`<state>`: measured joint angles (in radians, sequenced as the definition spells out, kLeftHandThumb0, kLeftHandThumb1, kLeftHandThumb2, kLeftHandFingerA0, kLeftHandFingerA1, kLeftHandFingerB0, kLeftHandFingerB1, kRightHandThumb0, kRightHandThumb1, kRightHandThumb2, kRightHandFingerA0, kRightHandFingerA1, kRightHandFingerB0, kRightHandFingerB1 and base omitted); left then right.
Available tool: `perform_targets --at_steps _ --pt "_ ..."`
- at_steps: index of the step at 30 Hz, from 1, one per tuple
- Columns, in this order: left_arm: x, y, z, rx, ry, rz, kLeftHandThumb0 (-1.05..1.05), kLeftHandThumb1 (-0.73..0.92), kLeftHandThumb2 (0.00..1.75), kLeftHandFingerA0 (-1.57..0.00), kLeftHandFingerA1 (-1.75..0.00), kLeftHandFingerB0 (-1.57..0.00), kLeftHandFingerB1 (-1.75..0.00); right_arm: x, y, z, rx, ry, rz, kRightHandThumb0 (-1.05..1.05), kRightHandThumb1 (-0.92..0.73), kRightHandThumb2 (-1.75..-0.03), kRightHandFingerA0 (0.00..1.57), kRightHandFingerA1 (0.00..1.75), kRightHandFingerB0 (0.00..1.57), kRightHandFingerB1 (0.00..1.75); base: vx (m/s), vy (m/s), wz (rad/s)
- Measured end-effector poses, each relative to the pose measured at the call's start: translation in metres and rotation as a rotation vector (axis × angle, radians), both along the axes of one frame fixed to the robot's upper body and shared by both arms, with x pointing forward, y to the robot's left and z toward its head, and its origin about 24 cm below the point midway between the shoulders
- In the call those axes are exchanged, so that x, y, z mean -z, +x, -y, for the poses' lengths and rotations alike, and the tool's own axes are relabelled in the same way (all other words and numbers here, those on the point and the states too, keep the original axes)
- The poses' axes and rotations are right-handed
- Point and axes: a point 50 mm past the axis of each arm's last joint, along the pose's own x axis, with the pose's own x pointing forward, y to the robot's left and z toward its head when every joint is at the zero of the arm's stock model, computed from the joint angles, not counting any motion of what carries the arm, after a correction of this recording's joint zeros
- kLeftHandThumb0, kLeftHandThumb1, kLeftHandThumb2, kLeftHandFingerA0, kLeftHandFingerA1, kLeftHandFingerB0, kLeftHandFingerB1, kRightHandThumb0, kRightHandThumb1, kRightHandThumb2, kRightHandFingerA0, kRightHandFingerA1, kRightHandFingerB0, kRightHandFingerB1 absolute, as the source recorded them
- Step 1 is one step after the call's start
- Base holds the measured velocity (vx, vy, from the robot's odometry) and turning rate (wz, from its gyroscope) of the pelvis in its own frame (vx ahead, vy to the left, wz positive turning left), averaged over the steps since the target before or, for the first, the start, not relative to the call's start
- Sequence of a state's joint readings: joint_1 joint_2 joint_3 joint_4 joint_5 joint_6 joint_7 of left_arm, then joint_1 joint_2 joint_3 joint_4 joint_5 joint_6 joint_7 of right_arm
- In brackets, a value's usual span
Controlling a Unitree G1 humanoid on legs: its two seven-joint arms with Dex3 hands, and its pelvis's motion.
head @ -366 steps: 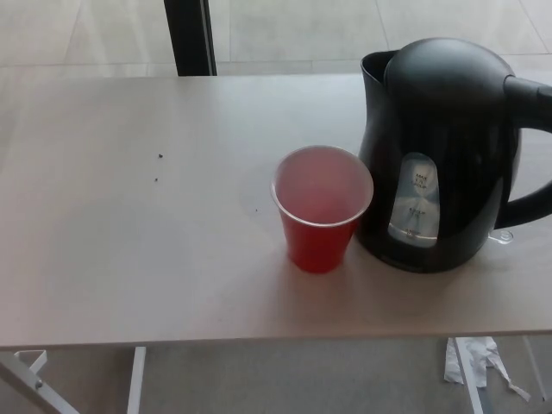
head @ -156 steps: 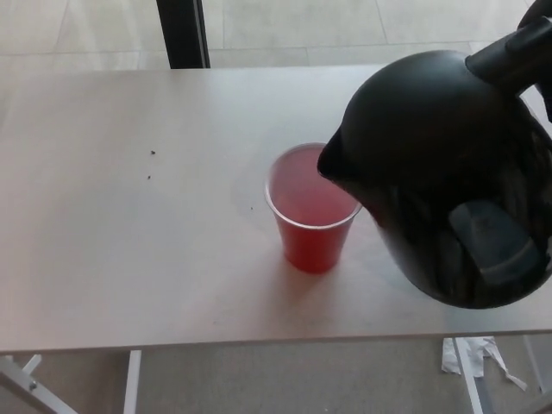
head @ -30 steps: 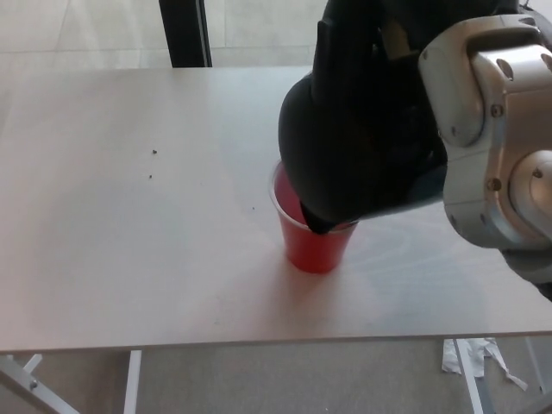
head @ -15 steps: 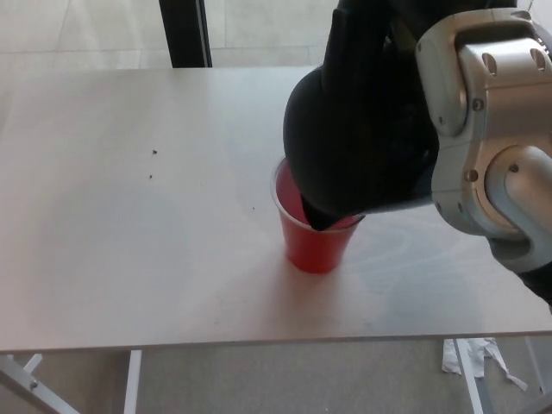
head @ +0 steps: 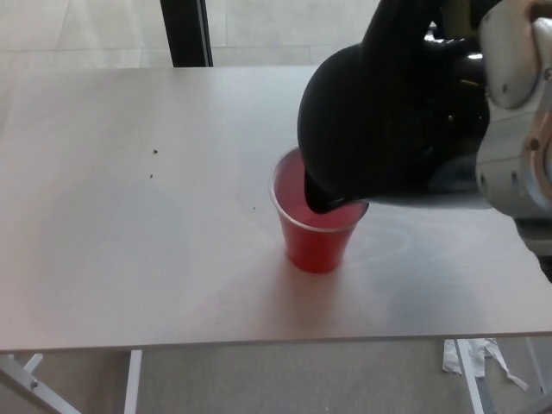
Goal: The robot uses its right hand to lift up a kettle kept on the middle of the desk by its handle and tilt it into a glass kept next to it to pour out water
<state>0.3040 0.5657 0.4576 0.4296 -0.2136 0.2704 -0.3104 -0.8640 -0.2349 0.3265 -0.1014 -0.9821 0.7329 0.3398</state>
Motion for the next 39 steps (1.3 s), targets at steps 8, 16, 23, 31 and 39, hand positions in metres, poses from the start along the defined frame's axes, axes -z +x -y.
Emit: perform_targets --at_steps 8,16,23,31,39 --pt "0.003 -0.003 0.001 -0.009 -0.010 -0.003 -0.71 0.89 0.66 -0.62 -0.56 -0.40 -0.50 0.008 0.003 0.047 0.074 0.238 -0.092 -0.31 -0.55 -0.97 0.92 1.75 0.65 1.67 0.00 0.000 0.00" --pt "0.005 -0.004 0.001 -0.017 -0.015 -0.007 -0.71 0.89 0.67 -0.65 -0.58 -0.40 -0.50 0.040 -0.001 0.079 0.108 0.529 -0.191 -0.27 -0.52 -0.95 0.92 1.75 0.55 1.59 0.00 0.000 0.00" --pt "0.007 -0.007 -0.001 -0.031 -0.022 -0.016 -0.69 0.89 0.66 -0.64 -0.57 -0.41 -0.50 0.068 -0.010 0.090 0.154 0.822 -0.240 -0.22 -0.57 -0.86 1.01 1.75 0.67 1.68 0.00 0.000 0.00" --pt "0.010 -0.011 0.000 -0.039 -0.029 -0.026 -0.71 0.89 0.66 -0.63 -0.57 -0.41 -0.50 0.110 -0.011 0.100 0.308 1.088 -0.308 -0.30 -0.63 -0.80 0.98 1.75 0.54 1.57 0.00 0.000 0.00" --pt "0.011 -0.012 0.001 -0.037 -0.031 -0.028 -0.71 0.89 0.67 -0.61 -0.55 -0.40 -0.50 0.141 -0.004 0.107 0.426 1.158 -0.385 -0.23 -0.63 -0.81 0.99 1.75 0.52 1.36 0.00 0.000 0.00"
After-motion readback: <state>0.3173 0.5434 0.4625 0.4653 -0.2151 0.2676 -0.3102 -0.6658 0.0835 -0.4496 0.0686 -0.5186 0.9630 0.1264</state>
